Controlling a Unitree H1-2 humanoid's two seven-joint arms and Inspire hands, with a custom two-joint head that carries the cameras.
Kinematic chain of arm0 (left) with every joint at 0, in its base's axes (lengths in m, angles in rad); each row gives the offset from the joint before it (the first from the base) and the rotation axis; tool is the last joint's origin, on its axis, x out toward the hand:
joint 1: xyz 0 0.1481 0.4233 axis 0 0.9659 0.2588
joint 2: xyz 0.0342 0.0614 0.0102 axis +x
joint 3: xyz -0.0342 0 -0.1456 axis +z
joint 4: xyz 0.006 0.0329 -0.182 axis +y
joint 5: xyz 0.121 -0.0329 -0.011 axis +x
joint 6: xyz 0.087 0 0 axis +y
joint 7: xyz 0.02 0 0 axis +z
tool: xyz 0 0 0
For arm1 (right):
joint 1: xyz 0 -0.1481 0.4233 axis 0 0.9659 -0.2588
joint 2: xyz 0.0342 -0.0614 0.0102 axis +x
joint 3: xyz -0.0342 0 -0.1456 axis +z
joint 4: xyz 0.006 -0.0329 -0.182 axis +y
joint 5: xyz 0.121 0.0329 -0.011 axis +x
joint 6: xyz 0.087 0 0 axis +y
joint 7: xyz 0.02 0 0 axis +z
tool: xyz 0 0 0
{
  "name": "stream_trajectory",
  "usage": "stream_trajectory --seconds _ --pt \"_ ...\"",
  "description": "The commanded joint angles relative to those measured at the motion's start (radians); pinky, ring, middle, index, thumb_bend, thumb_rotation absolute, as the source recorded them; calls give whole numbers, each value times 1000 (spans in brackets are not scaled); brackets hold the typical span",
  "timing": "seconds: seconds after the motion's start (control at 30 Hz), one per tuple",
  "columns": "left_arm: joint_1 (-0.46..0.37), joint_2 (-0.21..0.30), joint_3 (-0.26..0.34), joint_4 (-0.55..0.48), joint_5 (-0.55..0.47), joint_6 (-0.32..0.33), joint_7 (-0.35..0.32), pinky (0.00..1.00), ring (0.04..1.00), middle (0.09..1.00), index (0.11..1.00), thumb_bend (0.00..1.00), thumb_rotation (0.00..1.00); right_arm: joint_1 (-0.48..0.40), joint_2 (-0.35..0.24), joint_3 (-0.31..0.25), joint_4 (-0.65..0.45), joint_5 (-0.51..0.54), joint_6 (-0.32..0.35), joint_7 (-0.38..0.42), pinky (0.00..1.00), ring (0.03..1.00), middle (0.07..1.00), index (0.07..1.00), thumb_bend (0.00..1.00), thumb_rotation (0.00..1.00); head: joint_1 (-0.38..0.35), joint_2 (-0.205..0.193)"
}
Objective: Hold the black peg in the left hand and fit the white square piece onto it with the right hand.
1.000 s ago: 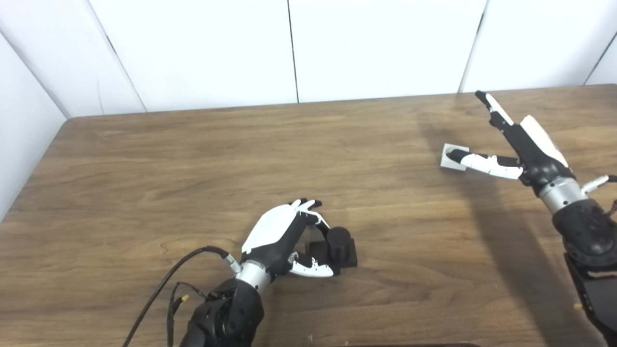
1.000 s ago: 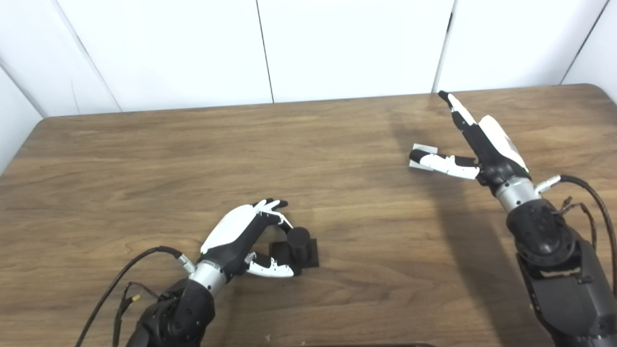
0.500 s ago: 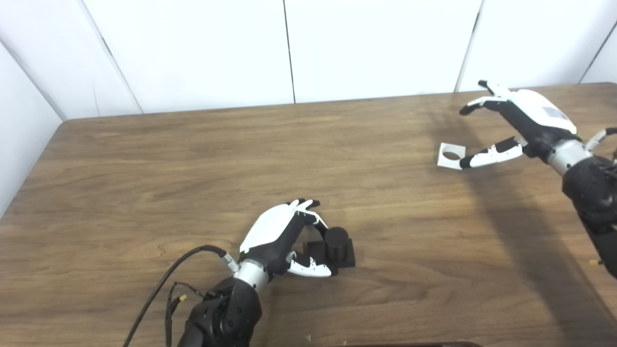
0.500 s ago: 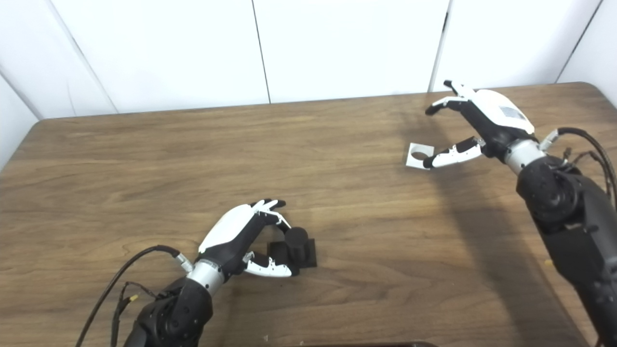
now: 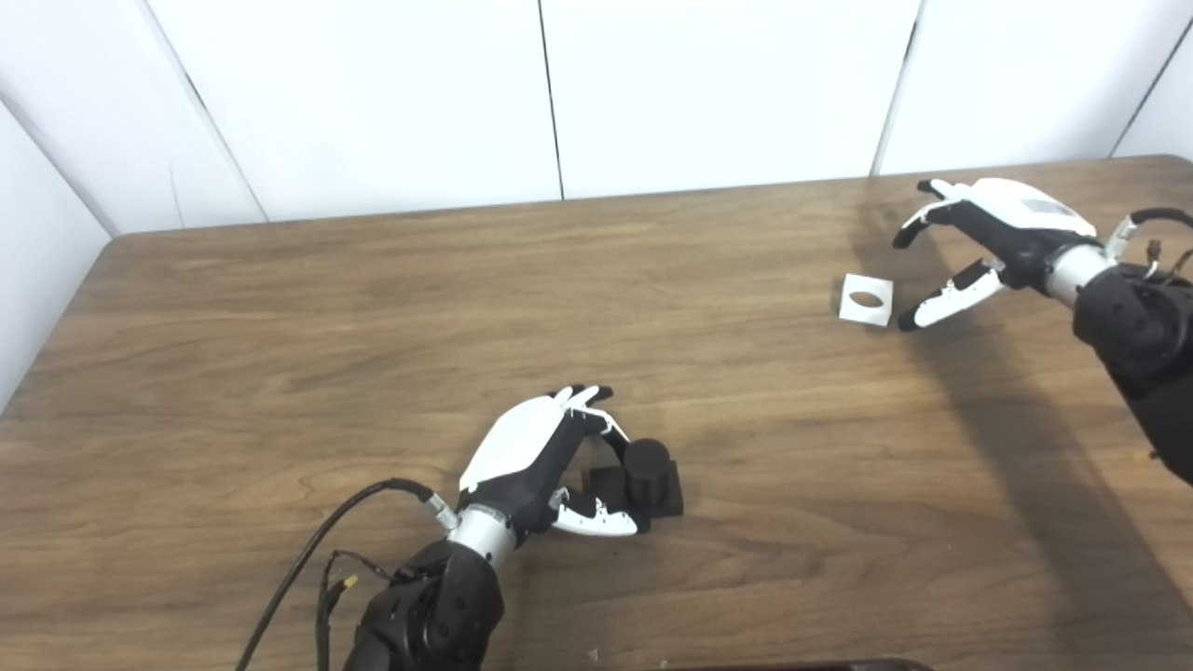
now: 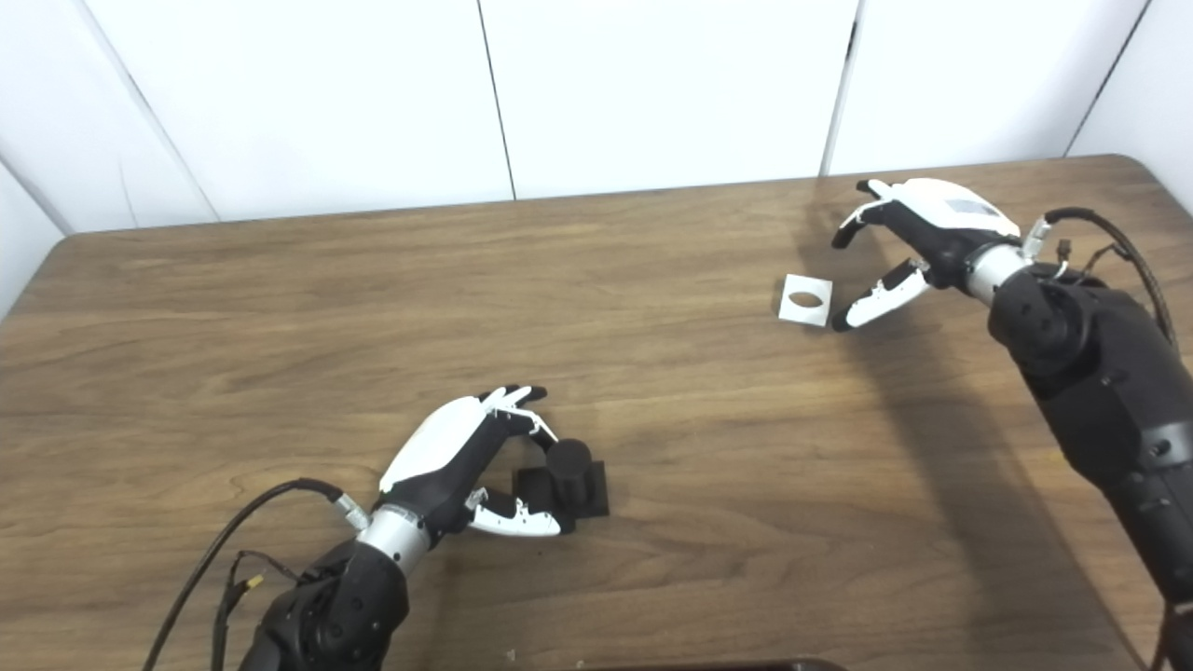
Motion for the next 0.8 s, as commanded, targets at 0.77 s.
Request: stream_trajectory --seconds 0.77 --pt "12 9 -20 64 -1 16 11 1000 1000 958 491 501 75 -181 70 121 95 -91 58 78 1000 1000 986 744 946 402 0 -2"
